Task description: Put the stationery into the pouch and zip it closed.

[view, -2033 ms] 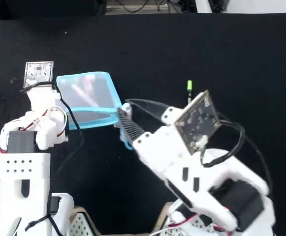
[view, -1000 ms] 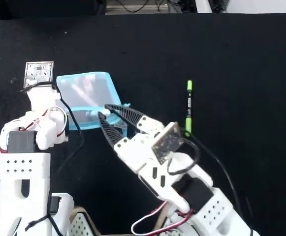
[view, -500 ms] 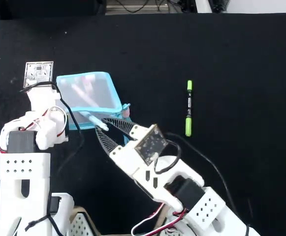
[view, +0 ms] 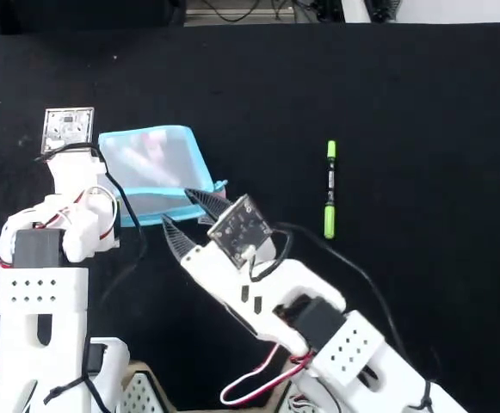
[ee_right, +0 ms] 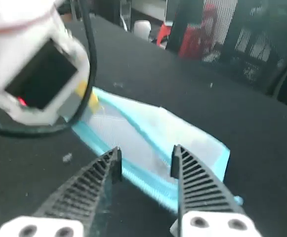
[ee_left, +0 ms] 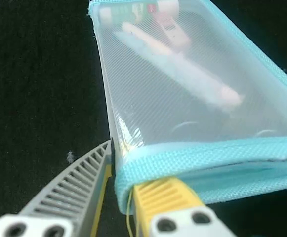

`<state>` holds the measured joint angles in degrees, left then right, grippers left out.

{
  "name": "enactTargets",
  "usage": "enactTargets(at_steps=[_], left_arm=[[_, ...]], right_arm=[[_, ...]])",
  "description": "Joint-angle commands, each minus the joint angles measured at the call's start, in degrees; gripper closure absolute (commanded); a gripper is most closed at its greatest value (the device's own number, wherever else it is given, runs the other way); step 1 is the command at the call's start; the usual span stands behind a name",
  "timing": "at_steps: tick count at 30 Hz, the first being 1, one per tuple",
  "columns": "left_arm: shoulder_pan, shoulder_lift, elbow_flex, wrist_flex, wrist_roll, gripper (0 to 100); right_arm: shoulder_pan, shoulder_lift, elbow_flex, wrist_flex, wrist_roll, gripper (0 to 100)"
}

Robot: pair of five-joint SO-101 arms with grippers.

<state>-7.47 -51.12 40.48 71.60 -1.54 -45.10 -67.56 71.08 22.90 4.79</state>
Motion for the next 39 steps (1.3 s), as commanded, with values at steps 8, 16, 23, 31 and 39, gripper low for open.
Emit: enactTargets(at_steps=[8, 16, 23, 31, 39], left_arm=[[-0.22, -0.62, -0.22, -0.26, -0.09, 97], [-0.22, -0.62, -0.22, -0.26, -0.09, 97], [-0.22, -0.62, -0.22, -0.26, -0.09, 97], [-0.22, -0.62, -0.22, -0.26, -0.09, 97], [-0.22, -0.62, -0.22, -0.26, -0.09, 97]], right_arm=[[14.24, 0.66, -17.1, 24.53, -0.53, 87.7], [38.95, 6.9, -19.74, 29.45, -0.53, 87.8], [48.44, 31.25, -28.53, 29.54, -0.88, 87.8], [49.67, 50.59, -37.41, 29.54, -0.97, 87.6], [49.23, 55.78, -40.92, 29.01, -5.63, 87.5]])
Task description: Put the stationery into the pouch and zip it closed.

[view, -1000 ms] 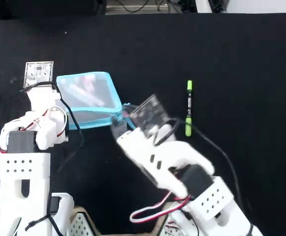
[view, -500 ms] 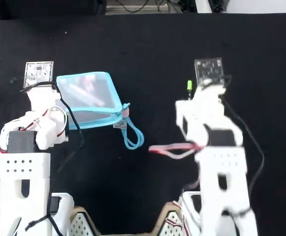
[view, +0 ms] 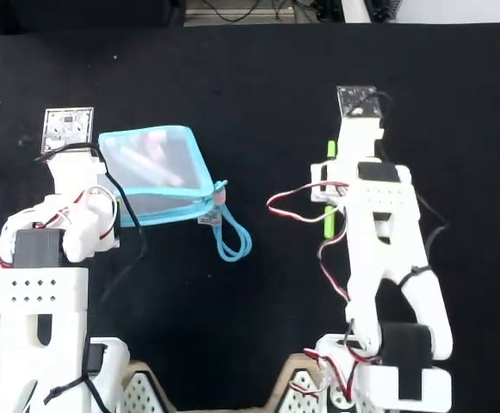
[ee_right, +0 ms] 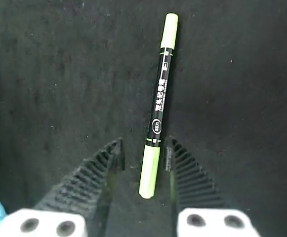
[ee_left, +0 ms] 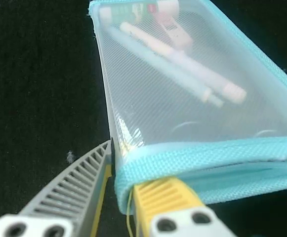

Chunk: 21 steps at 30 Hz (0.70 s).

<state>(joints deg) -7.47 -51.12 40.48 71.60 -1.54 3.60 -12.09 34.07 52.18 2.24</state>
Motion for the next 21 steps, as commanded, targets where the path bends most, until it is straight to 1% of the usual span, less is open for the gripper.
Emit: enactTargets(at_steps=[1, 3, 5, 9, 12, 21], left_arm=[[-0.22, -0.62, -0.22, -0.26, -0.09, 97], [-0.22, -0.62, -0.22, -0.26, -0.09, 97], [-0.22, -0.62, -0.22, -0.26, -0.09, 97], [-0.22, -0.62, -0.22, -0.26, -0.09, 97], [-0.22, -0.62, -0.22, -0.26, -0.09, 97], [-0.22, -0.62, 0.13, -0.44, -0.09, 97]], right_arm=[[0.53, 0.57, -4.0, -0.26, -4.22, 87.5], [0.44, 1.36, -3.56, -1.05, -6.24, 87.5], [-0.35, 2.15, -2.42, -3.96, -7.03, 87.5], [-0.62, 2.86, 1.98, -11.87, -6.95, 87.5], [0.09, 2.68, 4.0, -15.3, -6.95, 87.5], [5.36, 3.12, 4.18, -15.91, -7.3, 87.5]])
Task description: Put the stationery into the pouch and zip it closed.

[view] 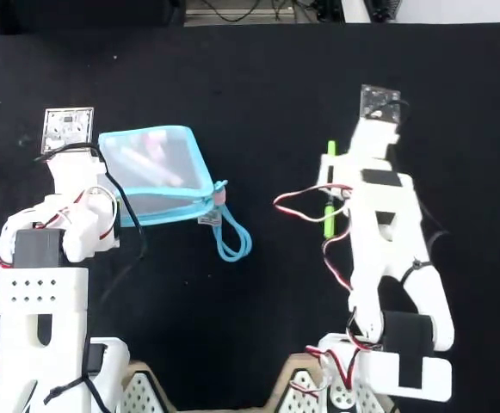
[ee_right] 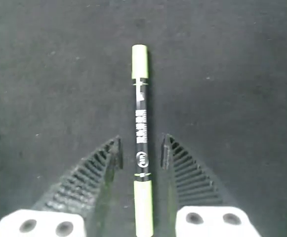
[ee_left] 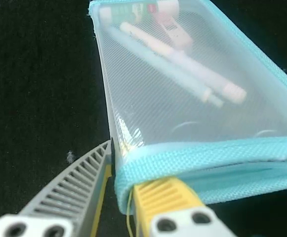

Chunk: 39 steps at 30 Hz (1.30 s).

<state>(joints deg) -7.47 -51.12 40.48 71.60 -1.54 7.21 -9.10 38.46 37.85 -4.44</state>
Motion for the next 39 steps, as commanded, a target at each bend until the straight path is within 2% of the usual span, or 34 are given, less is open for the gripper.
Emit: enactTargets(at_steps=[1, 11, 14, 21, 25, 30, 39], left_arm=[[-0.22, -0.62, 0.4, -0.62, -0.09, 97], [-0.22, -0.62, 0.48, -0.62, -0.09, 97], [-0.13, -0.62, 0.57, -0.62, -0.09, 97], [0.04, -0.62, 0.48, -0.7, -0.09, 97], [-0.13, -0.62, 0.57, -0.62, -0.09, 97], [-0.22, -0.62, 0.57, -0.62, -0.09, 97], [-0.13, -0.62, 0.57, -0.62, -0.09, 97]], right_arm=[[2.2, 0.13, -0.31, -1.58, -0.62, 87.5], [2.29, 0.22, -1.63, -1.05, -0.09, 87.5], [2.11, 0.31, -5.85, 2.9, -0.18, 87.5], [-3.25, 0.31, -19.38, 12.66, -0.18, 87.5], [-4.57, 4.35, -19.12, 7.21, -0.62, 87.7], [-1.58, 14.2, -15.43, -6.59, -0.62, 87.7], [-1.32, 23.16, -22.2, -8.26, -0.18, 87.7]])
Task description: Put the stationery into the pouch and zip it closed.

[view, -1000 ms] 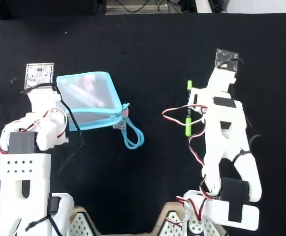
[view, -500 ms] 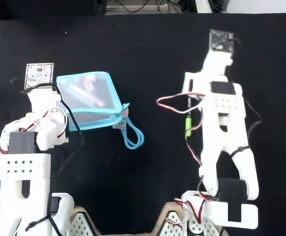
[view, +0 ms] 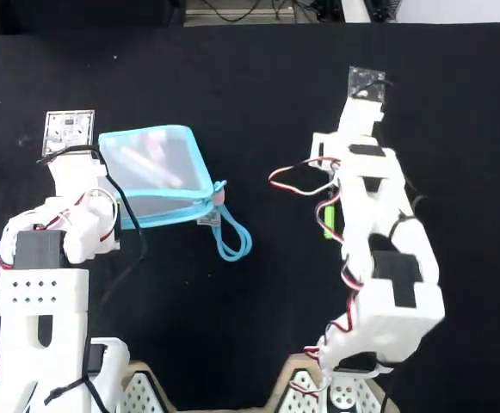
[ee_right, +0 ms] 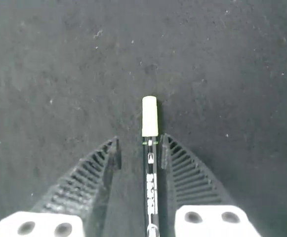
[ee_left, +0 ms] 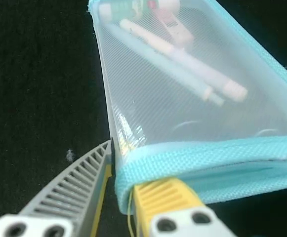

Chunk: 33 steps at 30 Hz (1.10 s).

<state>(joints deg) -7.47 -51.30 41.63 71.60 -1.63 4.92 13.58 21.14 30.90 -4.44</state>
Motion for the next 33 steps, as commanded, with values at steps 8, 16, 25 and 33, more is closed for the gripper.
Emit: enactTargets(at_steps=[8, 16, 25, 33], left_arm=[[-0.13, -0.44, -0.48, -0.53, 0.0, 97], [-0.13, -0.44, -0.48, -0.44, 0.0, 97], [-0.13, -0.44, -0.48, -0.44, 0.0, 97], [-0.13, -0.44, -0.48, -0.44, 0.0, 97]], right_arm=[[1.14, 10.59, -12.88, -1.23, -0.18, 87.7], [1.85, 13.05, -15.25, -1.14, -0.18, 87.7], [1.85, 13.05, -15.25, -1.14, -0.18, 87.7], [1.85, 13.41, -15.52, -1.14, -0.09, 87.7]])
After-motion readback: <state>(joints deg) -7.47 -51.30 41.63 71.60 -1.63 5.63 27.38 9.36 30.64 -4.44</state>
